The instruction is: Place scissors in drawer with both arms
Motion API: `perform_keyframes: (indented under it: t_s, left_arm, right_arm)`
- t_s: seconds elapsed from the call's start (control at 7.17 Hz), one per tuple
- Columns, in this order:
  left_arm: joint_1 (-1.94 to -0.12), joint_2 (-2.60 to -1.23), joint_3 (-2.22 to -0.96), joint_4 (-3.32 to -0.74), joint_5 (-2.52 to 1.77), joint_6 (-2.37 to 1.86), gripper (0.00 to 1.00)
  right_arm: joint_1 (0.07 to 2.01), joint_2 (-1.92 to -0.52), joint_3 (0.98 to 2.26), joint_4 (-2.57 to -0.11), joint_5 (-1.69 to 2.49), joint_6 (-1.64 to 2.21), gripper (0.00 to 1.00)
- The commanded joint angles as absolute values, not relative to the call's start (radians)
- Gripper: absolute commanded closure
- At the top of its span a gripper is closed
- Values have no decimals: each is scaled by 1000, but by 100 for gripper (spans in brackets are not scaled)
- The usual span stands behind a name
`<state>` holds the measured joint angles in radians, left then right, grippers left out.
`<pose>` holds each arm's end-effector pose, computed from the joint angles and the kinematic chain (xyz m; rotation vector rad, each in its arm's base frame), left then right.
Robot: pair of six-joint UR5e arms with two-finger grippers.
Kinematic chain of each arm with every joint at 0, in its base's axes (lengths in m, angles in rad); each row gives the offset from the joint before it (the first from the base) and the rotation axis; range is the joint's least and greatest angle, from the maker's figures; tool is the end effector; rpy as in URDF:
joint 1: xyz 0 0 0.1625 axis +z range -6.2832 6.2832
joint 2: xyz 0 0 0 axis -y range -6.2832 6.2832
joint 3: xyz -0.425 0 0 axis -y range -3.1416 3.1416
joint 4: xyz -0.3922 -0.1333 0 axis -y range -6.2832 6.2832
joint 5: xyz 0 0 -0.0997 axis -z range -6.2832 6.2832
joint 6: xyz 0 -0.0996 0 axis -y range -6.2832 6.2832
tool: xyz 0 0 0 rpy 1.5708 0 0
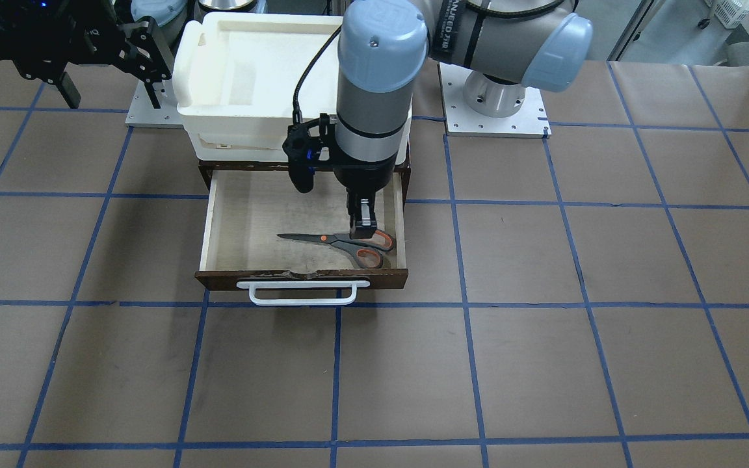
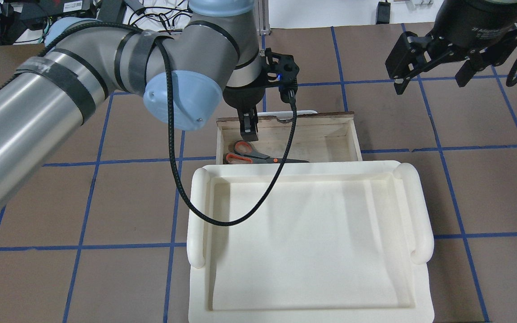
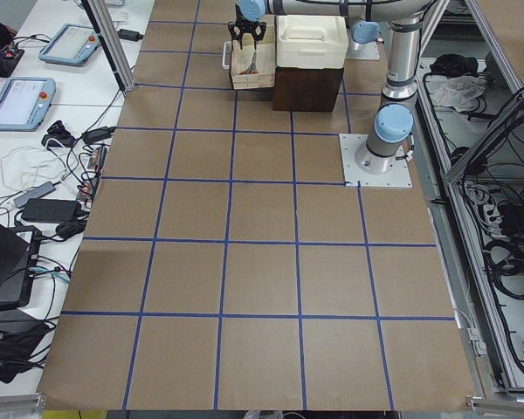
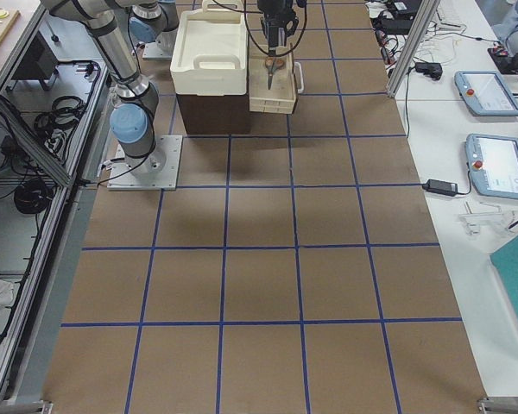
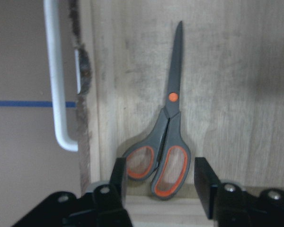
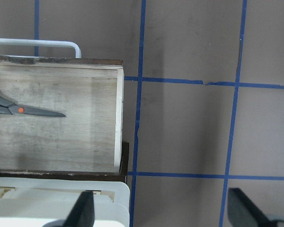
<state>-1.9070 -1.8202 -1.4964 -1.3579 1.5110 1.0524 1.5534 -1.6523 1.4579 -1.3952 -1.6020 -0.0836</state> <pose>-0.3276 -0.5153 0.4105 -1.9834 -2.3794 0.0874 0.1223 -0.4540 0.5642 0.1025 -3.1077 0.0268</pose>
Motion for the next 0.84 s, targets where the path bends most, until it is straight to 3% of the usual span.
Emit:
perform_keyframes:
  t_s: [0.0,0.28,0.7]
  left_arm:
    - [-1814,-1746,-1485,-1368,1513,636,41]
    - [-1722,-1709,-1485,-1371,1502,267,0]
    - [-1550,-1666,-1491,-1477,1522,132,0]
  right_arm:
    - [1543,-1682,1456,-1323,-1603,-84,0]
    - [1536,-1640,1457,-1394,-1586,-95,0]
    - [1537,-1638,1454,-1443,-1582,-92,0]
